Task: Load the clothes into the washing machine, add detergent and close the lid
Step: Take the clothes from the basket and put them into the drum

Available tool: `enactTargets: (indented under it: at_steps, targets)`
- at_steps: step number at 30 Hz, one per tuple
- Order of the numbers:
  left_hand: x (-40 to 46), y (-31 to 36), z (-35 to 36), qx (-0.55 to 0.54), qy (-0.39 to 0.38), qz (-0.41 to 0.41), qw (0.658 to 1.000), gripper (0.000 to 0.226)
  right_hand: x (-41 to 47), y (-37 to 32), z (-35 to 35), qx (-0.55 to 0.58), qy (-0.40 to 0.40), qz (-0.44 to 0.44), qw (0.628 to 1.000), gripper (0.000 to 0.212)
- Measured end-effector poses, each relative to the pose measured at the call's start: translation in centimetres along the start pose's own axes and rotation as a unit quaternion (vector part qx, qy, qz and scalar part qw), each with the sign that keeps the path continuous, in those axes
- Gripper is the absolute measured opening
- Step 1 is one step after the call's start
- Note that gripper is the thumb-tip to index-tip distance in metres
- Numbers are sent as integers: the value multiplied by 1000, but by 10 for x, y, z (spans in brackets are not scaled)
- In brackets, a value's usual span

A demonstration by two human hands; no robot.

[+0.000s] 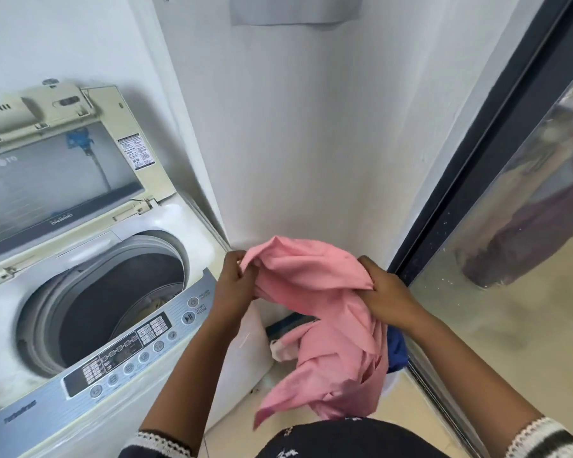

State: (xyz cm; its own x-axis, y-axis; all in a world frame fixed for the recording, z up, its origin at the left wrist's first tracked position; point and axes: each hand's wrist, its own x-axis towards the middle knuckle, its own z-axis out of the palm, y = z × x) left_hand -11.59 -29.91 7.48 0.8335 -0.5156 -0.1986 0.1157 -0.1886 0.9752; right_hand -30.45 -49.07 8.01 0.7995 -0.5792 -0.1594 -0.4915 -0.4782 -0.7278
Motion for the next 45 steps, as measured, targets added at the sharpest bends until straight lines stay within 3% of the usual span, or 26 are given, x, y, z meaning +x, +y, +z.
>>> enactTargets:
  at_steps: [2, 5, 8, 10, 14, 17, 19, 21, 24, 27, 29, 32, 37, 39, 41, 42, 43, 45]
  targets:
    - [-6, -9, 8, -20, -79, -4, 997, 43, 2, -7, -14, 127, -12, 21, 992, 25]
    - [-4, -43, 18, -7, -156, -77, 985, 85, 1, -31, -42, 307, -8, 34, 951, 21]
    - [-5, -80, 32, 159, -194, -168, 953, 98, -3, -65, -81, 383, 19, 19, 923, 18]
    - [-7, -97, 47, 243, -220, -185, 926, 107, -6, -86, -107, 391, 34, -8, 920, 18]
    - [-6, -113, 89, 358, -217, -107, 902, 121, -15, -117, -155, 424, 80, -49, 901, 14]
    - [2, -112, 119, 457, -198, -20, 867, 90, -20, -125, -189, 469, 102, -87, 873, 22]
    - [9, -108, 129, 493, -186, 17, 850, 55, -21, -120, -205, 423, 108, -121, 891, 15]
    - [19, -106, 128, 471, -147, 20, 869, 41, -15, -101, -207, 302, 114, -115, 939, 15]
    - [34, -89, 118, 351, -55, 30, 934, 21, 7, -46, -181, 97, 67, -69, 991, 23]
    - [41, -60, 111, 296, -34, 22, 954, 25, 31, 21, -135, -95, -31, 15, 995, 48]
    - [38, -41, 113, 309, -54, 29, 949, 23, 36, 52, -106, -147, -91, 64, 983, 76]
    - [20, -13, 125, 262, -62, 45, 962, 17, 33, 74, -71, -104, -141, 66, 982, 98]
    - [-1, 48, 136, 27, -100, 55, 993, 16, 37, 75, -47, -49, -136, -15, 989, 113]
    - [-4, 66, 129, -133, -93, 3, 987, 19, 40, 68, -42, -23, -137, -64, 988, 106]
    - [-6, 77, 116, -278, -78, -52, 956, 16, 42, 62, -32, 60, -142, -77, 985, 77]
    - [-6, 77, 109, -298, -58, -55, 951, 14, 43, 57, -28, 104, -144, -56, 982, 59]
    - [-2, 71, 101, -259, -40, -55, 964, 14, 44, 53, -26, 120, -145, -28, 982, 44]
    - [9, 47, 88, -20, -26, -15, 999, 9, 48, 50, -25, 97, -118, 3, 988, 35]
